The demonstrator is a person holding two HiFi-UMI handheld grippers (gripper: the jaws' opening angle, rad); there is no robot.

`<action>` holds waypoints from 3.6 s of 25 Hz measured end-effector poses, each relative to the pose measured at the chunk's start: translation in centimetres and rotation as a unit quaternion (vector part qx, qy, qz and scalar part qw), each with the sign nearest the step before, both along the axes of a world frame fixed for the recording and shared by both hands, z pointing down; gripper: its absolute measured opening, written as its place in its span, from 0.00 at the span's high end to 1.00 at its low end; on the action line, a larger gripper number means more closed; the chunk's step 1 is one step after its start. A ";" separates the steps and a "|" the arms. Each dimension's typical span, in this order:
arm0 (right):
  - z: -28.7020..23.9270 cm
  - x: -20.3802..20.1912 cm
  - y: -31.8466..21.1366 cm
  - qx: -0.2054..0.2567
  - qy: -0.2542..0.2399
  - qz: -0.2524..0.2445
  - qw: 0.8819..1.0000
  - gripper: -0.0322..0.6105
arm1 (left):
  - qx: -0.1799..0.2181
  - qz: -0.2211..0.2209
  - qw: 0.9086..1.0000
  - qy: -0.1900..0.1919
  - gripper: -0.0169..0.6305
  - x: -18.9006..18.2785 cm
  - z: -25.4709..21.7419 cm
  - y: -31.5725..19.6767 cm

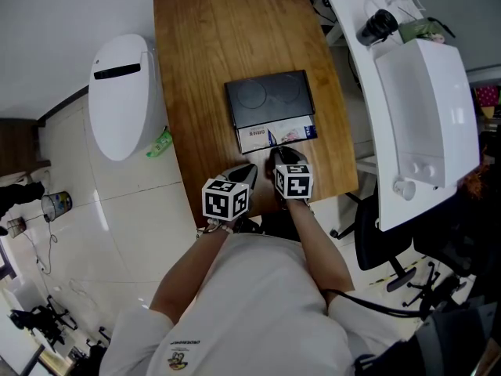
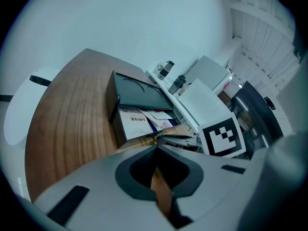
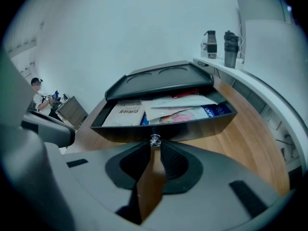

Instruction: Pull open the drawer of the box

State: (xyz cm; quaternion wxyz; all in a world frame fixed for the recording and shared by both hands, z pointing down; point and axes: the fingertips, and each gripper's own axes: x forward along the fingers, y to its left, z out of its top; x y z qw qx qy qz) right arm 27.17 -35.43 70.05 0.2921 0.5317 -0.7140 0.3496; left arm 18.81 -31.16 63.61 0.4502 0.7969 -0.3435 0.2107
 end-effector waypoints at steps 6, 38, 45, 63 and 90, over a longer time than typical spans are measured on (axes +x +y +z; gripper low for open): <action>0.1 0.1 0.5 0.001 0.001 0.005 1.000 0.86 | 0.000 0.005 1.000 -0.001 0.97 -0.1 0.1 0.4; 0.6 0.9 4.3 -0.007 0.002 0.024 1.000 0.86 | -0.004 0.036 0.999 0.006 0.97 0.9 0.6 1.9; 0.6 0.9 4.3 -0.005 -0.005 0.032 0.999 0.86 | -0.002 0.048 0.999 0.005 0.97 1.1 0.5 2.2; -7.5 2.8 7.4 0.058 -0.025 0.116 0.991 0.85 | 0.079 0.054 0.994 0.055 0.97 -1.9 -6.9 0.1; -20.1 1.7 23.1 0.199 -0.152 0.045 0.967 0.97 | 0.217 -0.009 0.976 0.023 0.97 -2.8 -16.8 19.6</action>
